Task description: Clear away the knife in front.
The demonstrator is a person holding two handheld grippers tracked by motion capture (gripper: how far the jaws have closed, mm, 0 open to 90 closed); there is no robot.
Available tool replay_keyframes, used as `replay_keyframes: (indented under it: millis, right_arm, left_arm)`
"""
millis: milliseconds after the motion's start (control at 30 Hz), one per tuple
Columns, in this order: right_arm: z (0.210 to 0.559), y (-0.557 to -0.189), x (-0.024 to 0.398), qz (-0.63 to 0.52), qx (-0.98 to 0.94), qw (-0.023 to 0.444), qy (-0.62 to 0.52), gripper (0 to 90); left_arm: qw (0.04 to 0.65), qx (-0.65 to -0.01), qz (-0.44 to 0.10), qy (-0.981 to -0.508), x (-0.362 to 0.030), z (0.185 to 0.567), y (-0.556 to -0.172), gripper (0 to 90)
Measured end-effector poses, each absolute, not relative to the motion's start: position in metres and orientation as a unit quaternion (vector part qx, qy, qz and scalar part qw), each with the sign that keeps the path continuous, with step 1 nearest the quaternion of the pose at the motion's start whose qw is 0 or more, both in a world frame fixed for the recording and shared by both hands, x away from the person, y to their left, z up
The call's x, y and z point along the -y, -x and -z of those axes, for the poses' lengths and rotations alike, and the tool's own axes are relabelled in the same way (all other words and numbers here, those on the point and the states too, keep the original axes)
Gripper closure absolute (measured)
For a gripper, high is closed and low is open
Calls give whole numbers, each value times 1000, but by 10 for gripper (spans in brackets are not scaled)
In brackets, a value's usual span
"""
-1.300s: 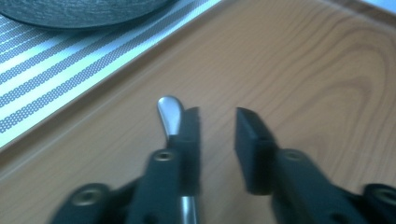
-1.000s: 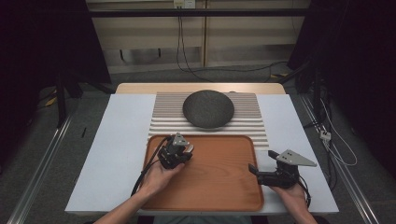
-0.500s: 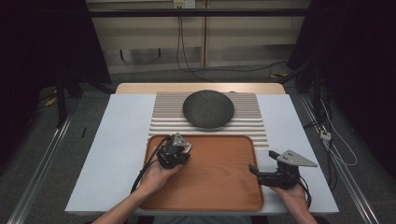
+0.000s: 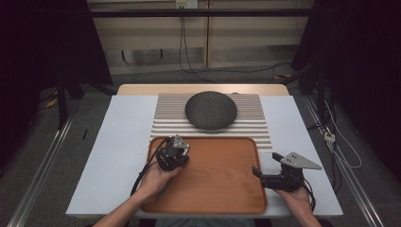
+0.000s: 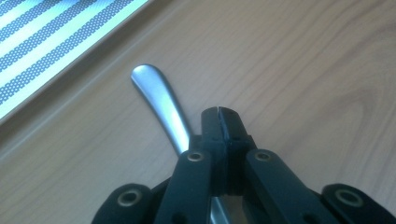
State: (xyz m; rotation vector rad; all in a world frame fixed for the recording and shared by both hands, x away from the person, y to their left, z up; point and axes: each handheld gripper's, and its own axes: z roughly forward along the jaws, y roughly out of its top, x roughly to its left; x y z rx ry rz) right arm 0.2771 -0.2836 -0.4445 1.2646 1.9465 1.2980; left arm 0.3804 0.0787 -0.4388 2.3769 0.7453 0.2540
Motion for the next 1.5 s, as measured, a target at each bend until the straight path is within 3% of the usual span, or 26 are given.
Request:
replay_keyframes:
  millis: [1500]
  right_arm:
    - [445, -279, 282, -474, -712, 236, -461, 47]
  left_arm:
    - [283, -324, -79, -900, -121, 432, -370, 900]
